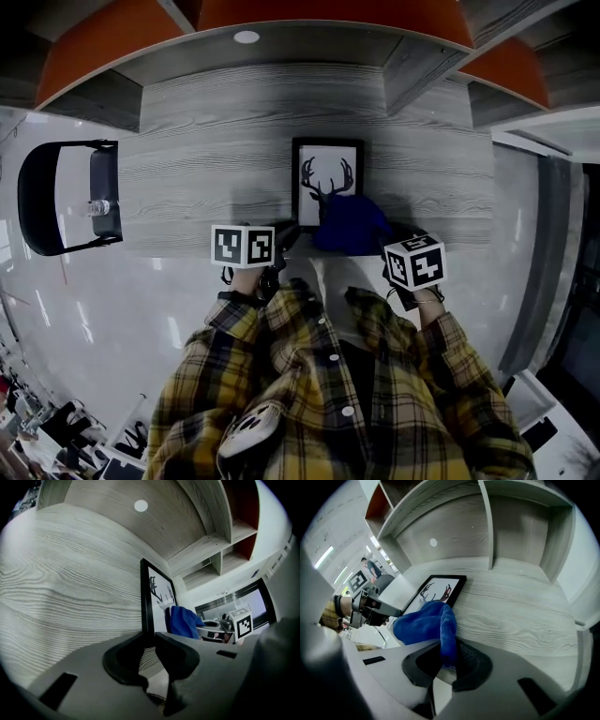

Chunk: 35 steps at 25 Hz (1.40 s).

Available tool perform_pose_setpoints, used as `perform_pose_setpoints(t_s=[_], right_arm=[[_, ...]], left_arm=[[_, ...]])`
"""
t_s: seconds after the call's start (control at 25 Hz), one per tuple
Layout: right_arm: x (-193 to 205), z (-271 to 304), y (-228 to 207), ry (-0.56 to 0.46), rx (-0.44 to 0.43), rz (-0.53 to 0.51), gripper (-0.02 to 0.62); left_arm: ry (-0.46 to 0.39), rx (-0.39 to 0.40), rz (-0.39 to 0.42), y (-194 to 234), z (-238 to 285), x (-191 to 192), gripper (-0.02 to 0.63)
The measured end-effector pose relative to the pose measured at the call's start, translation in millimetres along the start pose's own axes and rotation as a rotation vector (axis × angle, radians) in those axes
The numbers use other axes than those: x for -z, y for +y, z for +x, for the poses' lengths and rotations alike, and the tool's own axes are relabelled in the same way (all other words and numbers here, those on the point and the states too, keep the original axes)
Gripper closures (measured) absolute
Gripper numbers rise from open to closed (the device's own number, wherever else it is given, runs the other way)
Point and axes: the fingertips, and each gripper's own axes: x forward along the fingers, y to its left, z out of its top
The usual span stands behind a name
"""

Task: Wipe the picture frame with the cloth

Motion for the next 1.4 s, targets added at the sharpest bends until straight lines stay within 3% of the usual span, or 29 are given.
perform_pose_setpoints(t_s=[0.2, 0.4, 0.56, 0.72, 1.04, 1.4], right_arm=[[-0.7, -12.0, -19.2, -0.031, 0.028, 0.036, 0.555], [-26.7, -36.1, -2.5, -0.144, -0.041, 0.086, 0.554], [-62.6, -67.6, 17.1, -0.254, -0.076, 0.048, 0.554], [-99.5, -103.0, 31.8, -0.368, -0.103, 0.003, 0.554], [-174.6, -168.3, 51.2, -0.593, -0.118, -0.088, 0.555], [-237.4, -253.3, 92.3, -0.864, -0.153, -0.235, 0.554]], left_arm=[[-0.001, 0.002, -0.007, 0.4, 0.3, -0.7, 0.526], [-0.019, 0.035, -0.067, 1.5, -1.7, 2.4, 0.526], [-0.026, 0.057, -0.022, -12.4, -12.4, -2.9, 0.526], [-0.112, 0.130, 0.011, -45.0, -34.7, -32.9, 0.526], [-0.328, 0.157, 0.259, -122.9, -95.6, -108.4, 0.591], [-0.591, 0.093, 0.566, -215.1, -167.7, -163.7, 0.601]])
